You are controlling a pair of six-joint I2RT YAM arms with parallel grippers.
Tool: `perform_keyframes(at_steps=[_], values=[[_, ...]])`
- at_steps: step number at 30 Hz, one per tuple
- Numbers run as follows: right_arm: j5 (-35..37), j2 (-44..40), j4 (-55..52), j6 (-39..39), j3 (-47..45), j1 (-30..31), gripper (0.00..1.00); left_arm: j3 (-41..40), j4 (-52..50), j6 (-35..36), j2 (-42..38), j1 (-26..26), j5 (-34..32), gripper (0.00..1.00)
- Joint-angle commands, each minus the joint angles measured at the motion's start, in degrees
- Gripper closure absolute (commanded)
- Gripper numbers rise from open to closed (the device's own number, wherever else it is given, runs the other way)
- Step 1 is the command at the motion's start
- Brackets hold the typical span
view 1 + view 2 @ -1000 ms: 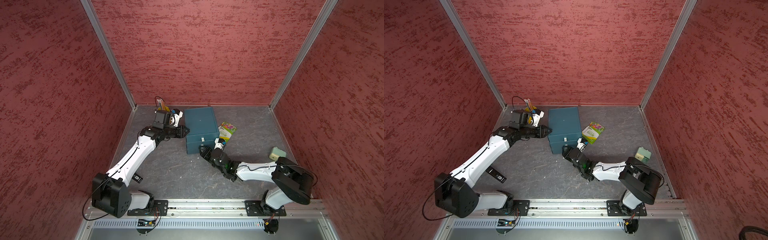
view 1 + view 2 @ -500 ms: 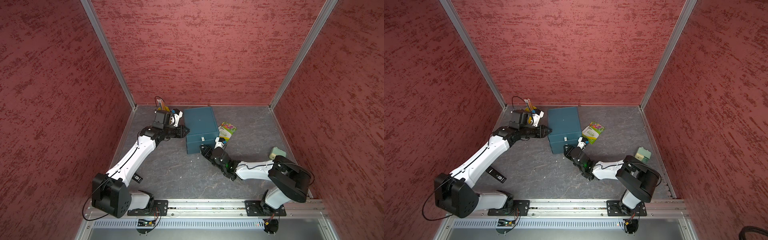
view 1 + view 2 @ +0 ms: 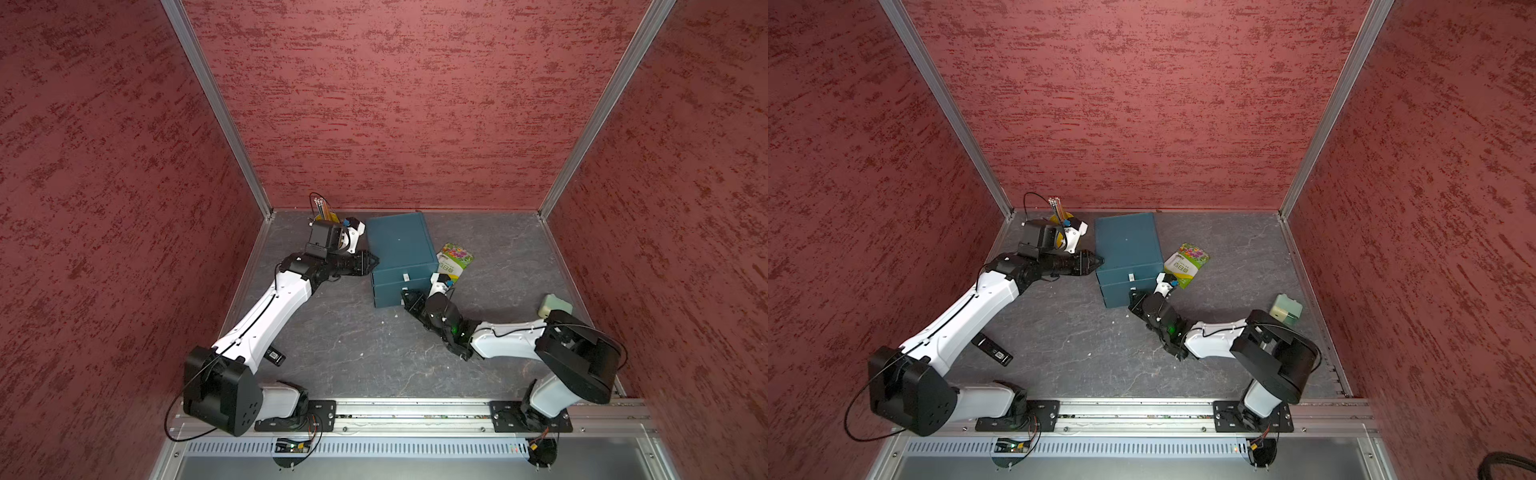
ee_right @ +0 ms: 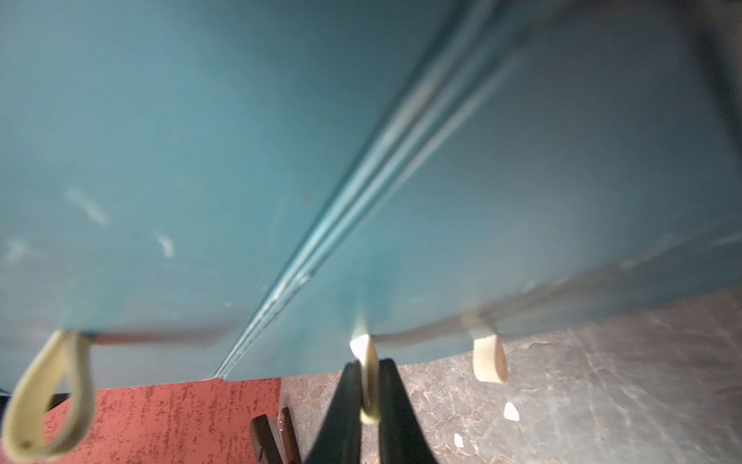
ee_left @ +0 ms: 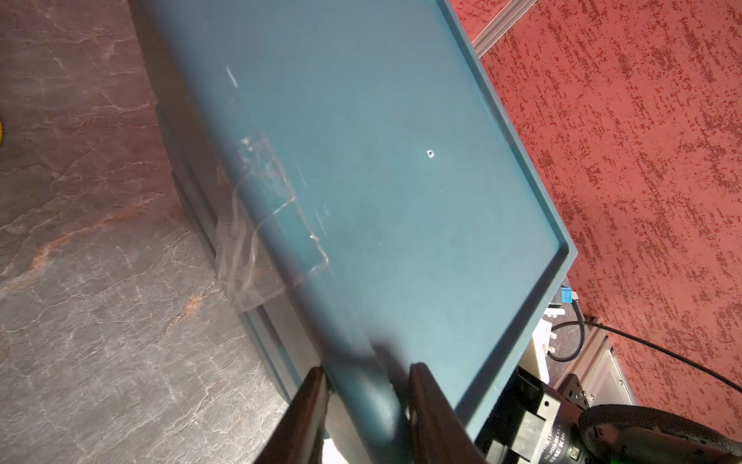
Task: Take the seed bags out of the drawer
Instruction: Open the drawer in the storage box.
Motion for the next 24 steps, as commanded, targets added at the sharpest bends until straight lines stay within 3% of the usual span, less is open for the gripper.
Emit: perform_keyframes(at_steps=[1, 5, 14, 24], values=[[-0.4, 0.3, 1.1, -0.3, 0.0, -1.3, 0.92, -3.6, -10.3, 3.0, 1.9, -0.6, -1.3, 0.64], [-0.7, -0.1, 0.0, -0.4, 0.2, -1.4, 1.00, -3.7, -10.3, 3.2, 1.8, -0.6, -1.2, 0.64], [-1.5, -2.7, -3.2, 0.0, -0.8, -0.7, 1.00, -4.2, -9.2, 2.7, 1.7, -0.5, -0.9, 0.64], [-1.3, -11.2, -12.6, 1.0, -3.3, 2.3, 1.00, -3.9, -9.1, 2.2, 1.8, -1.0, -1.3, 0.65]])
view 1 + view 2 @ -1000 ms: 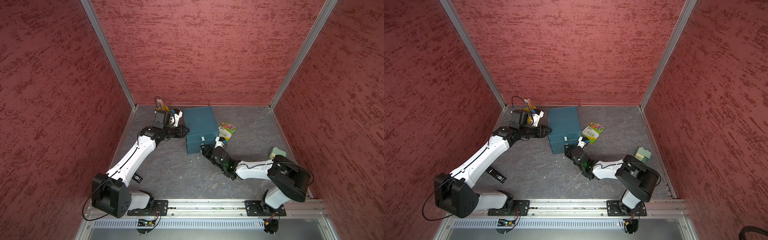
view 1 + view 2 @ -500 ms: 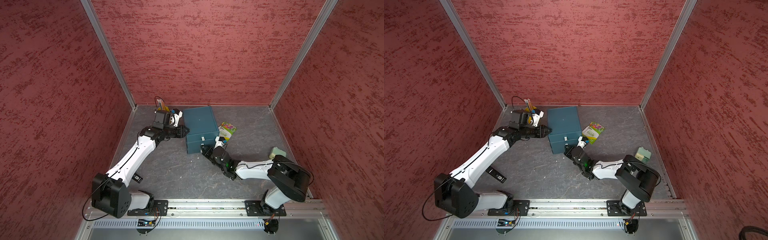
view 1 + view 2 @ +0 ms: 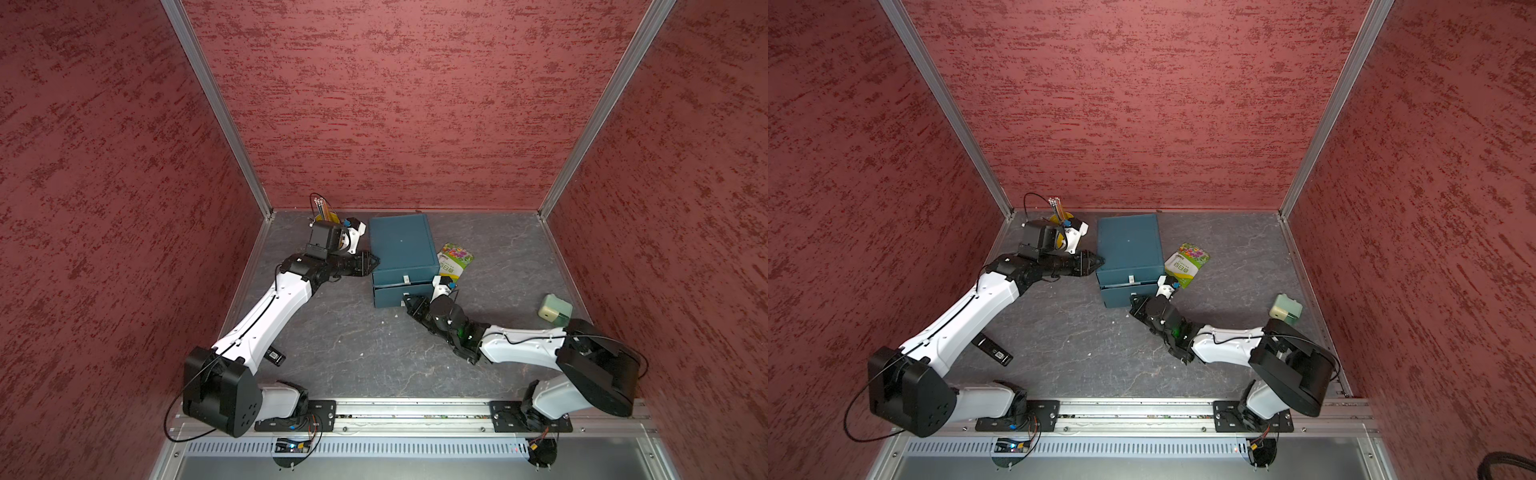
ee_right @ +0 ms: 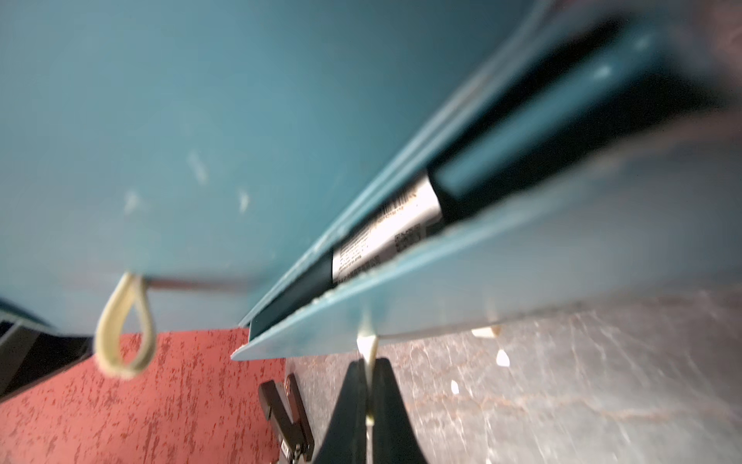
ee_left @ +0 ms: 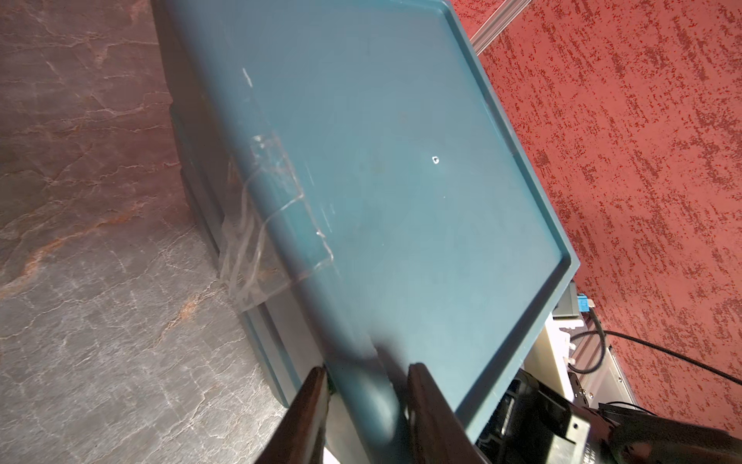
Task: Take the seed bags out of the drawer
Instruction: Open the drawer in the storage box.
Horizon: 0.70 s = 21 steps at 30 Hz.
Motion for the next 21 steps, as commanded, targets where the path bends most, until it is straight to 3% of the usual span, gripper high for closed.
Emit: perform_keyframes(at_steps=[1, 21], values=[[1.0, -4.2, -5.9, 0.6, -1.3, 1.0, 1.00, -3.3, -10.1, 2.1, 2.1, -0.7, -1.4, 0.65], [3.5, -14.5, -22.1, 4.6, -2.2, 10.2, 1.00, -3.6, -9.5, 0.0, 2.1, -4.7, -2.7, 0.66]])
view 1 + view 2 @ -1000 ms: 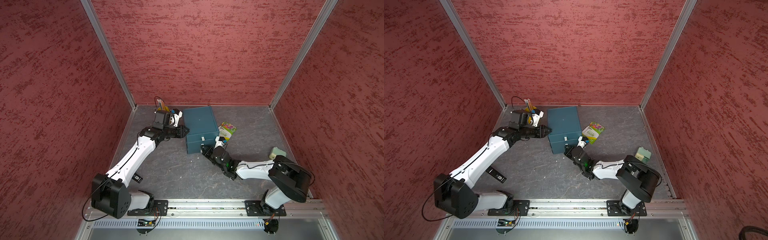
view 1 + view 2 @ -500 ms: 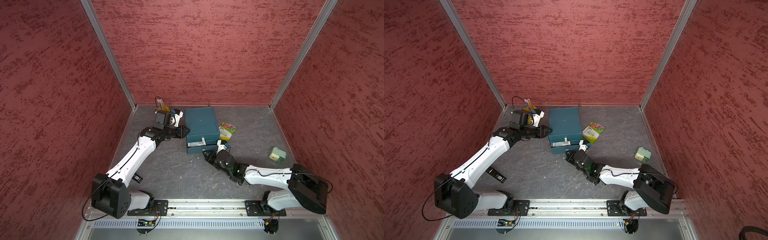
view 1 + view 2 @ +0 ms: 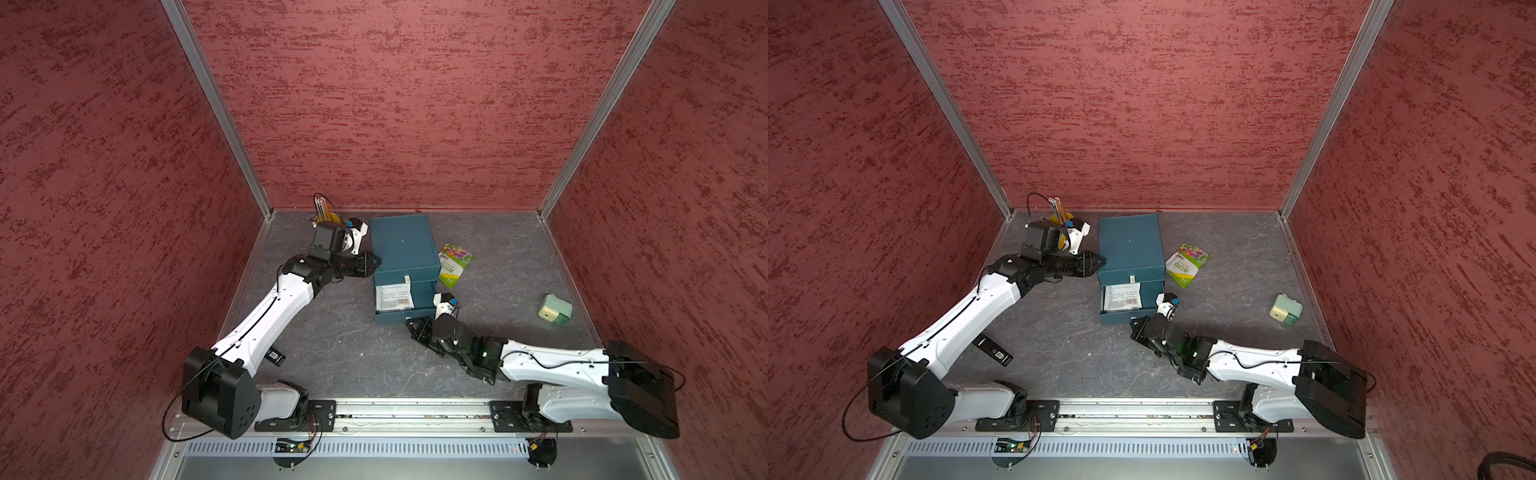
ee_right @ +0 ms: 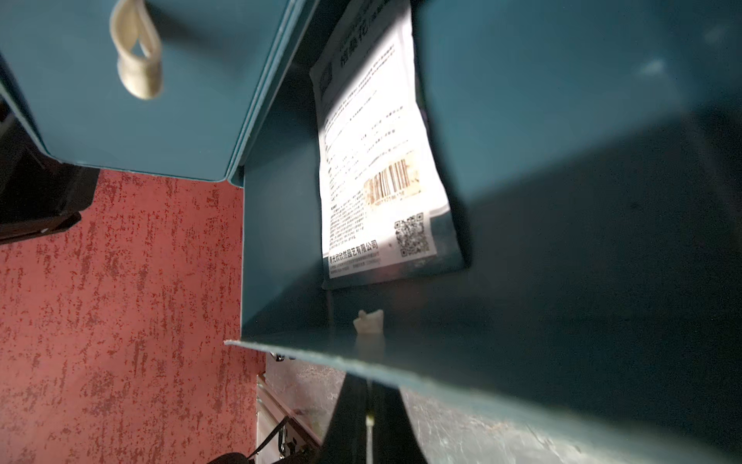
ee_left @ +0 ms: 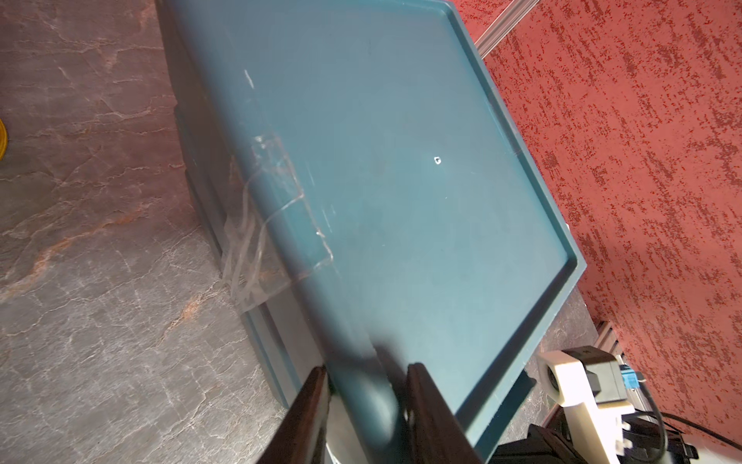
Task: Take the seed bags out of the drawer
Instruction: Open the drawer in the storage box.
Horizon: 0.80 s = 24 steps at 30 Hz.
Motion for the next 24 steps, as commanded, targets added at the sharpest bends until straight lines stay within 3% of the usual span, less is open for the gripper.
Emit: perform_keyframes(at_steps=[1, 24], values=[[2.3, -2.5, -3.8, 0.6, -0.5, 0.6, 1.00, -3.7, -9.6, 1.3, 2.4, -2.6, 0.4, 0.66], [2.3, -5.4, -11.4, 3.5, -0.1, 3.2, 1.00, -3.2, -9.3, 0.8, 4.0, -3.9, -1.5, 0.66]])
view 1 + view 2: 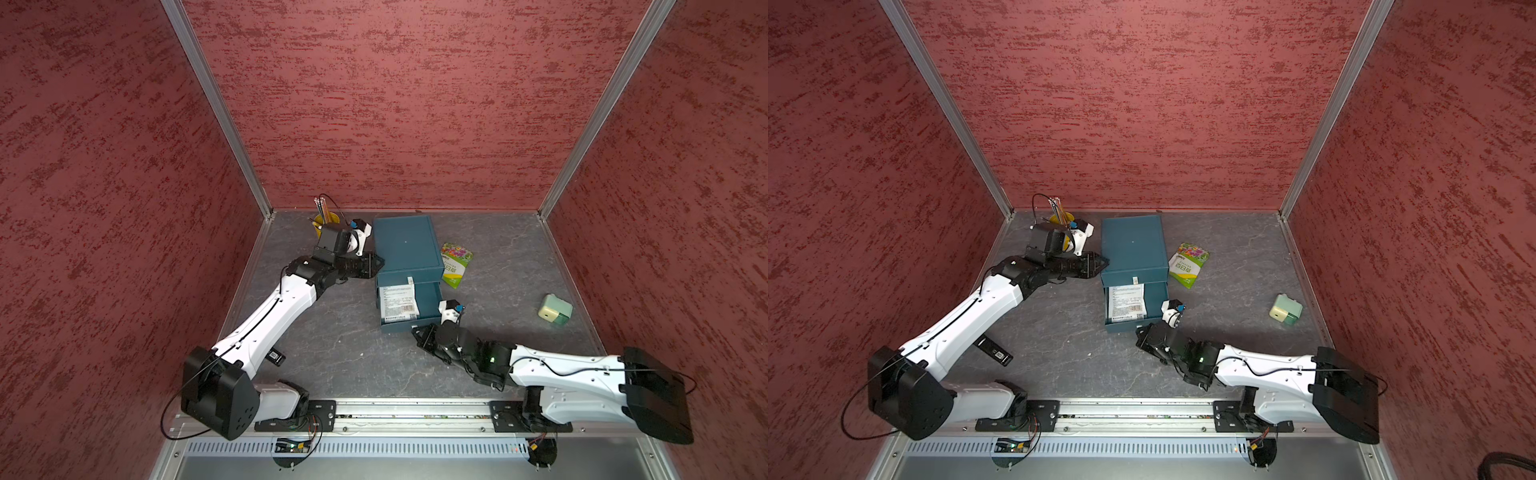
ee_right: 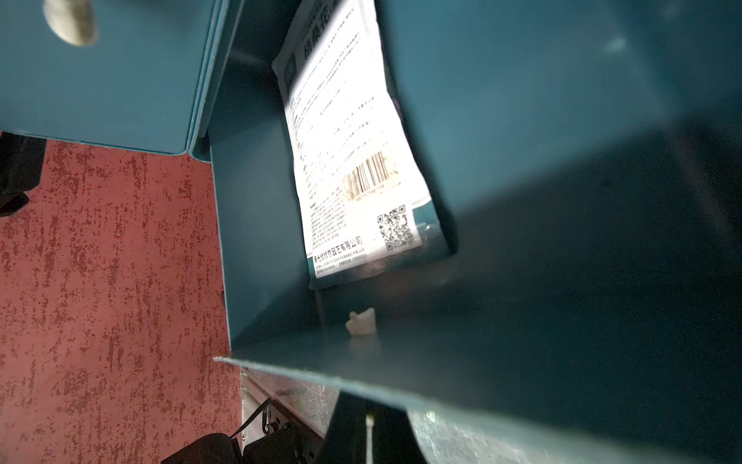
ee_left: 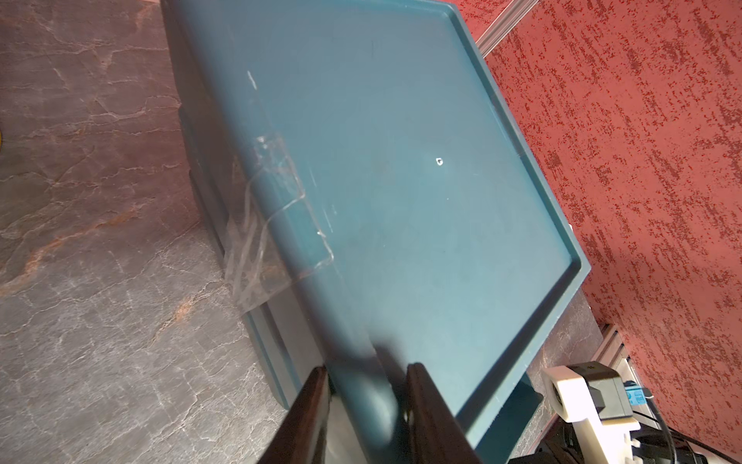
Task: Take the seed bags out of the drawer
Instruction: Open the drawer in the storage box.
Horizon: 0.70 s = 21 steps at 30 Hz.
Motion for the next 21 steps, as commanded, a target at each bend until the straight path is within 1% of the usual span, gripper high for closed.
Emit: perform_keyframes(at_steps=[1, 21], values=[[1.4, -1.2, -4.1, 1.0, 1.2, 0.9, 1.00, -3.2, -9.9, 2.0, 4.0, -1.8, 0.7, 0.66], [1.7, -1.6, -7.0, 2.8, 2.2, 2.8, 1.00, -3.6, -9.7, 2.2, 4.0, -1.8, 0.5, 0.66]])
